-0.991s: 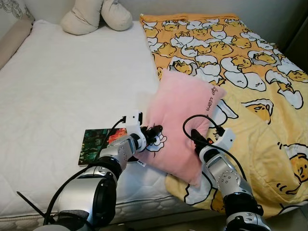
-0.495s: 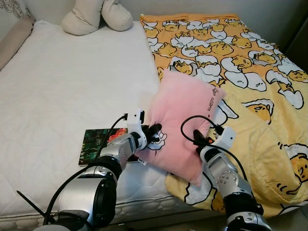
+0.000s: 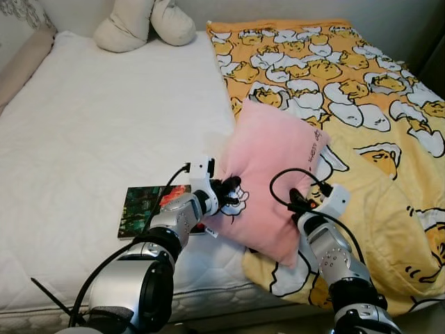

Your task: Clean up the room

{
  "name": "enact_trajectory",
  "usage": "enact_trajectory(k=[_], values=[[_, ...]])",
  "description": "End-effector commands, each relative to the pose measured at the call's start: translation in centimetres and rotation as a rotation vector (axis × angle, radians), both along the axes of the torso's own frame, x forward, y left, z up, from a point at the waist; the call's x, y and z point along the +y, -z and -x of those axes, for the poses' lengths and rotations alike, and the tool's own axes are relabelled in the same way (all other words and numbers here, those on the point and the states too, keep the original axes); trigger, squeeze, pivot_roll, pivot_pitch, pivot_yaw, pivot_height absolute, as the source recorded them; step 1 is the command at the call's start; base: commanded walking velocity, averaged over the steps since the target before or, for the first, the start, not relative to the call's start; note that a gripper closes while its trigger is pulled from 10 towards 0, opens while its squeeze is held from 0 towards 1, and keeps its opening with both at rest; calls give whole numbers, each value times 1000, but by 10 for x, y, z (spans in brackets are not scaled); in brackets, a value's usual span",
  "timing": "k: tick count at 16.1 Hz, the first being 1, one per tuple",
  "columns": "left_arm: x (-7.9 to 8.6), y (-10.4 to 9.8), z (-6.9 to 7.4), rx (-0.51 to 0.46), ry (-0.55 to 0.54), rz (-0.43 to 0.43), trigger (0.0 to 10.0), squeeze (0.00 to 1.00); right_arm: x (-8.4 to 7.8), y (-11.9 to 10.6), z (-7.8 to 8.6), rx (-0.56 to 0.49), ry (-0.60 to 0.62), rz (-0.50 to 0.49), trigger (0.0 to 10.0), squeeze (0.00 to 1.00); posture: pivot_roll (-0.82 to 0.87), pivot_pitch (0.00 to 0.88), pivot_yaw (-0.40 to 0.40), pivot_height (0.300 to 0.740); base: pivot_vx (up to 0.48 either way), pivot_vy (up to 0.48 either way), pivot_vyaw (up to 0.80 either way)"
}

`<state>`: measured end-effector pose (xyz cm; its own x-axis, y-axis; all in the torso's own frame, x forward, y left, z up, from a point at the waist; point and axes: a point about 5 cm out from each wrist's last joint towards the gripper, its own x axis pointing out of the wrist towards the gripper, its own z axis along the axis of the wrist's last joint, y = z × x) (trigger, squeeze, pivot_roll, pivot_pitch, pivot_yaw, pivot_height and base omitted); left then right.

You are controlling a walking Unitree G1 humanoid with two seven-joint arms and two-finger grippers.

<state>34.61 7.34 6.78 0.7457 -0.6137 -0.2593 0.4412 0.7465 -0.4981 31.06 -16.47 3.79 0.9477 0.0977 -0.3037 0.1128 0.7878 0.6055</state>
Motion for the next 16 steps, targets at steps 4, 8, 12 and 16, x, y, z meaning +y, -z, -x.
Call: enact_trajectory(k=[4,8,12,16], values=[[-14,-29,-14,-127,28,-15,0,0,-12,-39,-20,-167,46,47,0,0,-163,0,74,740,0,0,0],[-13,-72,-33,-304,5,2,0,0,-16,-81,-33,-317,60,147,0,0,-159,0,83,740,0,0,0],[4,-101,-40,-492,-90,-59,0,0,-14,-121,-43,-449,20,291,0,0,-89,0,23,740,0,0,0],[33,-90,-27,-492,-355,-38,0,0,-14,-113,-44,-416,-35,353,0,20,-35,0,-34,740,0,0,683]])
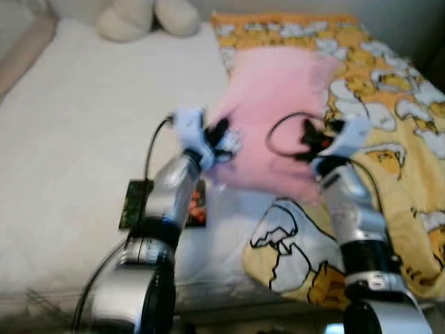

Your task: Clean up the room

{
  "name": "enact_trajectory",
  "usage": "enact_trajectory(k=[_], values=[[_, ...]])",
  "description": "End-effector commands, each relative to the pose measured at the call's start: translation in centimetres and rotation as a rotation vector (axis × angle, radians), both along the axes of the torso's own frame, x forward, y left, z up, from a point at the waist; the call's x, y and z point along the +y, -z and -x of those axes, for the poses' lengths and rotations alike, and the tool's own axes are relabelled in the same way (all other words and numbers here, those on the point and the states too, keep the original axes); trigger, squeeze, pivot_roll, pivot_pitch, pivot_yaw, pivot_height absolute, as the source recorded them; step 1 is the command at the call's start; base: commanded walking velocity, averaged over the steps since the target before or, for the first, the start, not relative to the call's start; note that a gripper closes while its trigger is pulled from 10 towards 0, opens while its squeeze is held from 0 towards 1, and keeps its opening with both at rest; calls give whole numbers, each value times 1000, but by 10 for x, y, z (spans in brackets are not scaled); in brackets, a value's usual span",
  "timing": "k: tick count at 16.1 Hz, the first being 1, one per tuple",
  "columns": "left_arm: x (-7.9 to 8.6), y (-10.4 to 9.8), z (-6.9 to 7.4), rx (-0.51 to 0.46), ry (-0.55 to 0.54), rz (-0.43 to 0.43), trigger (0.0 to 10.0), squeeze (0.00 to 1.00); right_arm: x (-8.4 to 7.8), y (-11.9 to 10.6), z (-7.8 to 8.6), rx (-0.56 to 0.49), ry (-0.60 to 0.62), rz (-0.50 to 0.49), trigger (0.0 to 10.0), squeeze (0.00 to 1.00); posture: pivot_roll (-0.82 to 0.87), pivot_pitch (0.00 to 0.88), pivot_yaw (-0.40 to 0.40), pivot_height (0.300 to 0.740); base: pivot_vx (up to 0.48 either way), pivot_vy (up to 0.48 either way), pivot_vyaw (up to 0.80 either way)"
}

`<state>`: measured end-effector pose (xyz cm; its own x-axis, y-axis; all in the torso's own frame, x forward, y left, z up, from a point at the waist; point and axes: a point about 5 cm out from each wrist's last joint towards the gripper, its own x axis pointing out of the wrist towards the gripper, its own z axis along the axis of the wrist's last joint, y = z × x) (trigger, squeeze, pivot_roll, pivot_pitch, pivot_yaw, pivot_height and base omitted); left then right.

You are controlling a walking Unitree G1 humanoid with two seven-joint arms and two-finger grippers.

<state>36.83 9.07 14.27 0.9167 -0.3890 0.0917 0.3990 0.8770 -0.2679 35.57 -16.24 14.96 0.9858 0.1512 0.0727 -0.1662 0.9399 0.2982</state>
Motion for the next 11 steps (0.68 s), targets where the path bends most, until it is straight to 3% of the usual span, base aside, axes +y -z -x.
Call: enact_trajectory(k=[1,4,8,11], values=[[19,-9,1,-48,-117,18,0,0,-13,2,2,3,48,20,0,43,-32,0,-38,740,0,0,650],[18,-7,20,-112,-112,-78,0,0,-7,14,9,35,15,40,0,78,-25,0,-45,740,0,0,633],[11,-18,27,-160,-113,-136,0,0,-7,23,14,48,3,42,0,106,-24,0,-45,740,0,0,634],[8,-17,29,-146,-108,-168,0,0,-11,28,16,57,16,77,0,216,-28,0,-28,740,0,0,615]])
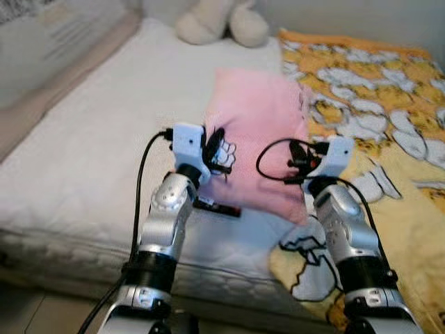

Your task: Clean up the room

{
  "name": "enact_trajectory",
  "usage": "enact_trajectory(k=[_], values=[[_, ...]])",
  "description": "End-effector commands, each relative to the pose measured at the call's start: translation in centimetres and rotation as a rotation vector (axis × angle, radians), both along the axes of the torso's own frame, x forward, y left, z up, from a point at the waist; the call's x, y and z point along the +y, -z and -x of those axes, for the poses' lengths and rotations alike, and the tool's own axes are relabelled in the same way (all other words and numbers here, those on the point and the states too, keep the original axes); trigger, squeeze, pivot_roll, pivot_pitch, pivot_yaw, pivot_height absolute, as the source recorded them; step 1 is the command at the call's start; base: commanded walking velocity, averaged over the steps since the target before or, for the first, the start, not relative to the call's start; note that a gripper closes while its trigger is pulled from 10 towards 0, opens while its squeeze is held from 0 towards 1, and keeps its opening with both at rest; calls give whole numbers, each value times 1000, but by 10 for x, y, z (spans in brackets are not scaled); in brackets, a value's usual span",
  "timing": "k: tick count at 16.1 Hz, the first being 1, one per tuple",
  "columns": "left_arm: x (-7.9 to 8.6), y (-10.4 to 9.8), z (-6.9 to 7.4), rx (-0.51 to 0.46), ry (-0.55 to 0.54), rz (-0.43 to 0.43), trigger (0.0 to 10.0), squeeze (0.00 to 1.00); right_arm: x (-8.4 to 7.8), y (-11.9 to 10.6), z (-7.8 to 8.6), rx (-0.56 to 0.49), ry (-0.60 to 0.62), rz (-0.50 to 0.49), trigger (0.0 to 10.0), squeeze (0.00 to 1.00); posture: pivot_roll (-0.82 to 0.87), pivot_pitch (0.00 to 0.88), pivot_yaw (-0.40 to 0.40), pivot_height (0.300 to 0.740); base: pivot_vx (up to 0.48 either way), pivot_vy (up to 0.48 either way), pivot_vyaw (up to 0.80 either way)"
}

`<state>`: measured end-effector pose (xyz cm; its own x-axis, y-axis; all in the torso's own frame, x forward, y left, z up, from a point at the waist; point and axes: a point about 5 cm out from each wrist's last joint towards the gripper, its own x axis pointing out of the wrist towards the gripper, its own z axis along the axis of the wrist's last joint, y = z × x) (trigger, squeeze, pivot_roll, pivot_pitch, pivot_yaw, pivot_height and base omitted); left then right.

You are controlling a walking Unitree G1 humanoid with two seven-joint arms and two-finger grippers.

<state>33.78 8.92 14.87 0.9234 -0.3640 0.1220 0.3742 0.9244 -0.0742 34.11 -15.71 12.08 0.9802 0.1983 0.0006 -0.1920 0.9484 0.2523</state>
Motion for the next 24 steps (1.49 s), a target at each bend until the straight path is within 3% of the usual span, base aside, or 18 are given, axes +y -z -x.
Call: enact_trajectory(k=[1,5,6,11,19,24], values=[[12,-7,-2,-26,-64,-1,0,0,-17,2,1,2,67,21,0,216,-29,0,-23,740,0,0,600],[14,2,-4,28,-70,-18,0,0,-19,14,2,69,89,69,0,129,-32,0,-21,740,0,227,303],[14,5,-4,34,-52,-48,0,0,-19,16,4,76,100,79,10000,90,-35,0,-15,740,0,480,0],[14,10,-7,46,8,-98,0,0,-24,14,5,41,162,89,10000,90,-47,0,-11,740,0,477,0],[10,11,-10,52,-10,-78,0,0,-22,10,4,17,153,120,10000,98,-46,0,-19,740,0,469,-96],[8,11,-9,51,-9,-73,0,0,-19,10,2,18,144,116,10000,106,-37,0,-26,740,58,448,363]])
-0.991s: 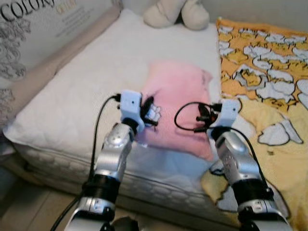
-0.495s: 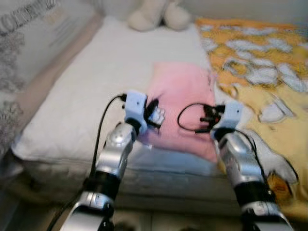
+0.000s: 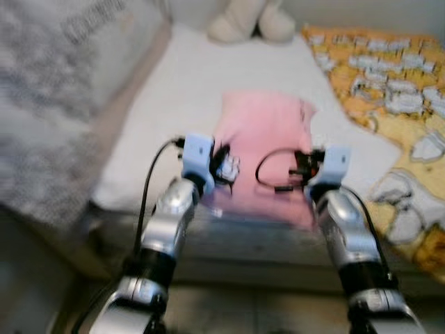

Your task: Clean up the room

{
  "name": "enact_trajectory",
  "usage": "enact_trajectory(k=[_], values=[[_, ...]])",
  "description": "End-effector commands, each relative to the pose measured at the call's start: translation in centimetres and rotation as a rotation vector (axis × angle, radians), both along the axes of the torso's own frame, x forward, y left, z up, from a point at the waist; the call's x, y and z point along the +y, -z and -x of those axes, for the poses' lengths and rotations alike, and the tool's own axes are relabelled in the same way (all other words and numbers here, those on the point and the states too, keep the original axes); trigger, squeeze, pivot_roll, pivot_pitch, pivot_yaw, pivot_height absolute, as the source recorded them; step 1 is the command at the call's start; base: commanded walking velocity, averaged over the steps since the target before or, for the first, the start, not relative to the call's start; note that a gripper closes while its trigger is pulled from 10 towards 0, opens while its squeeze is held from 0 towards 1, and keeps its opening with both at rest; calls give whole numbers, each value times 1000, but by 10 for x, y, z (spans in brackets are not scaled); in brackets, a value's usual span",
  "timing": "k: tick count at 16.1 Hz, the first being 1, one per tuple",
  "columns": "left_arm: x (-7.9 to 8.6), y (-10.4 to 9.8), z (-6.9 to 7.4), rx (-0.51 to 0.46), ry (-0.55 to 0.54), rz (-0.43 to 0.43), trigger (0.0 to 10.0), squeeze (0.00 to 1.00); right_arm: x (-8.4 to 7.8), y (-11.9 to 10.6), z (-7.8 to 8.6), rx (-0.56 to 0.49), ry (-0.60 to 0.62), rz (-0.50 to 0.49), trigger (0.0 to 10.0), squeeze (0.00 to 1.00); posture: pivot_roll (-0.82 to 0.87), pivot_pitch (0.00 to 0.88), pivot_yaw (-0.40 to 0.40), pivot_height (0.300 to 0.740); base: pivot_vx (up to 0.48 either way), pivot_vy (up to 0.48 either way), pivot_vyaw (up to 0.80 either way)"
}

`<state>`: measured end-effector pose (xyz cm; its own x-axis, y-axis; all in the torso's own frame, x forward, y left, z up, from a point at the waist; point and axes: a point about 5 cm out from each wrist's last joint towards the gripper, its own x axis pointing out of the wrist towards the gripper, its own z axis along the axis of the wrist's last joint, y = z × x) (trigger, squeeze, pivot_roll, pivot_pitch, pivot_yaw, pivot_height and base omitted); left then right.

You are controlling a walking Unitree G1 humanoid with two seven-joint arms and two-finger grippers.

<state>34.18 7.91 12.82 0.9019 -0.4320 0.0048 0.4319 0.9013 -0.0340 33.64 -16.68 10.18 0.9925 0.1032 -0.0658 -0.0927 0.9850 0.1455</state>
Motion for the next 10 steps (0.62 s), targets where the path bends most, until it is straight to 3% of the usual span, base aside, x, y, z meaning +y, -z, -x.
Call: enact_trajectory(k=[1,4,6,7,10], values=[[18,-9,-5,-43,-76,8,0,0,-9,-9,-3,-36,48,3,10000,106,-37,0,-27,740,326,304,0],[19,-8,-5,-40,-85,11,0,0,-10,-7,-2,-35,48,3,10000,106,-38,0,-26,740,268,0,0],[20,-7,-6,-31,-104,-9,0,0,-10,-6,-1,-31,48,3,10000,106,-38,0,-26,740,0,0,0],[23,-7,-8,-23,-133,-23,10000,0,-10,-6,-1,-30,48,3,10000,106,-38,0,-25,740,0,0,0],[25,-7,-8,-23,-152,-32,10000,0,-9,-5,0,-33,44,26,10000,125,-36,0,-29,740,0,0,202]])
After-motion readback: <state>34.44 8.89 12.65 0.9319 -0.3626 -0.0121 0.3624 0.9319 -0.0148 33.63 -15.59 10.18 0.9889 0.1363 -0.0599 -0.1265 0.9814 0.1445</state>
